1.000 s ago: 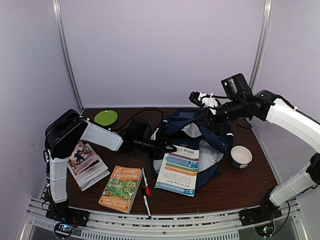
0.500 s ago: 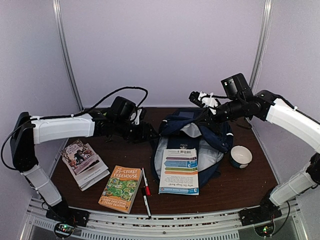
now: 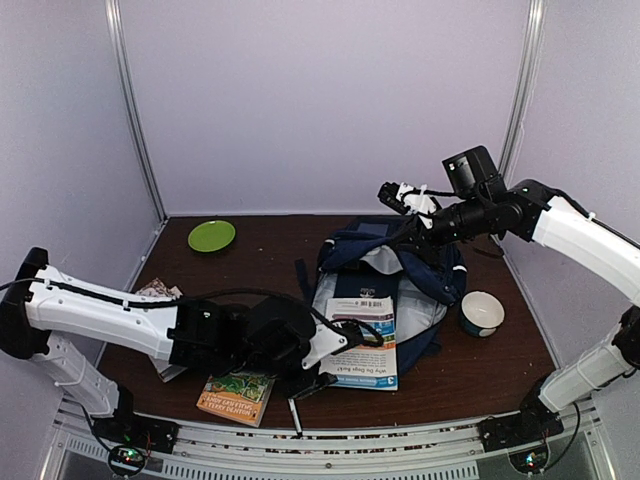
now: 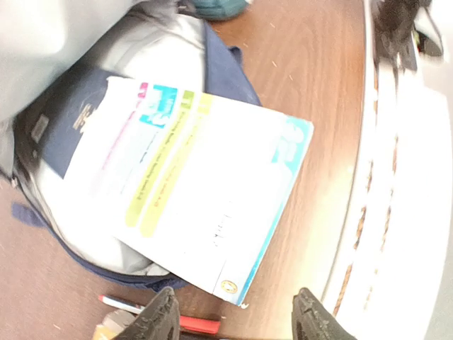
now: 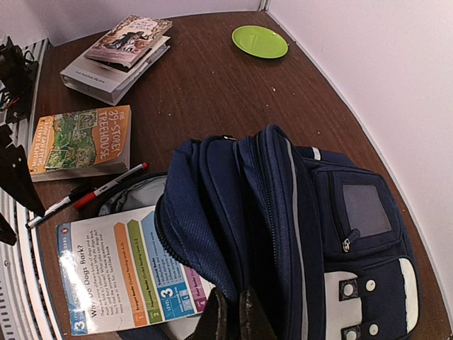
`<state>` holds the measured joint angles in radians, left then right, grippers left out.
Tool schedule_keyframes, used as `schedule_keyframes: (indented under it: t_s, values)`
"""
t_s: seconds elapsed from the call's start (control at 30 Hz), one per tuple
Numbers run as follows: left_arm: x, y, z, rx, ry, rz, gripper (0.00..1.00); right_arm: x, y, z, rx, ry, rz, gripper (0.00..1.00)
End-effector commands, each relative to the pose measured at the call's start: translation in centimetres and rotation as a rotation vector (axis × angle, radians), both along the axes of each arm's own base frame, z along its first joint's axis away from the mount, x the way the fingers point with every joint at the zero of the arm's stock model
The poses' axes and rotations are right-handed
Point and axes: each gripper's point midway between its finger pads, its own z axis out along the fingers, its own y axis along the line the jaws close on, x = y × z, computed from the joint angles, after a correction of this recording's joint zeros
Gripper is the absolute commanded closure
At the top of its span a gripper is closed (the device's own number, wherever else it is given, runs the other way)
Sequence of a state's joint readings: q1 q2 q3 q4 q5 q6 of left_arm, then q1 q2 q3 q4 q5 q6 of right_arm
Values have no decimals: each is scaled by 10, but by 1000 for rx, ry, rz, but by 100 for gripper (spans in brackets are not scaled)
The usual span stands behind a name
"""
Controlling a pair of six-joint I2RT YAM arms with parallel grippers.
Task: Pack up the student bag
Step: Adjust the book in the largest pocket of the bag.
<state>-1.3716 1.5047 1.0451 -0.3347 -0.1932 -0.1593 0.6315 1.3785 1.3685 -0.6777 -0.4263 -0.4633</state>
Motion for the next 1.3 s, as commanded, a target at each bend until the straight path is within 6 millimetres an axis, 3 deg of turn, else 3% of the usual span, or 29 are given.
schedule_keyframes:
  t_s: [0.0, 0.13, 0.23, 0.47, 0.67, 0.83, 0.97, 1.1, 1.17, 1.27]
  values:
    - [-3, -9, -13, 132, -202, -157, 42, 3, 4, 32, 68, -73, 1, 100]
    - [-15, -15, -37, 246, -218, -252, 43, 2, 3, 33, 68, -76, 1, 100]
    - [-8, -17, -45, 291, -259, -254, 43, 1, 3, 34, 70, -78, 3, 100]
    - [36, -26, -36, 342, -447, -120, 45, 0, 4, 34, 73, -76, 9, 100]
    - [83, -30, -27, 311, -457, -42, 49, -2, 4, 36, 75, -77, 11, 100]
    - [102, -34, -33, 337, -468, -59, 51, -2, 3, 36, 76, -81, 11, 100]
    - [89, -34, -17, 300, -434, -105, 52, -3, 3, 39, 81, -85, 11, 100]
    - [49, -35, 2, 197, -344, -203, 46, -4, 2, 39, 82, -87, 12, 100]
    - [29, -36, -1, 165, -283, -257, 45, -4, 2, 38, 81, -89, 13, 100]
    - [17, -36, -20, 207, -245, -284, 44, -4, 3, 38, 83, -87, 14, 100]
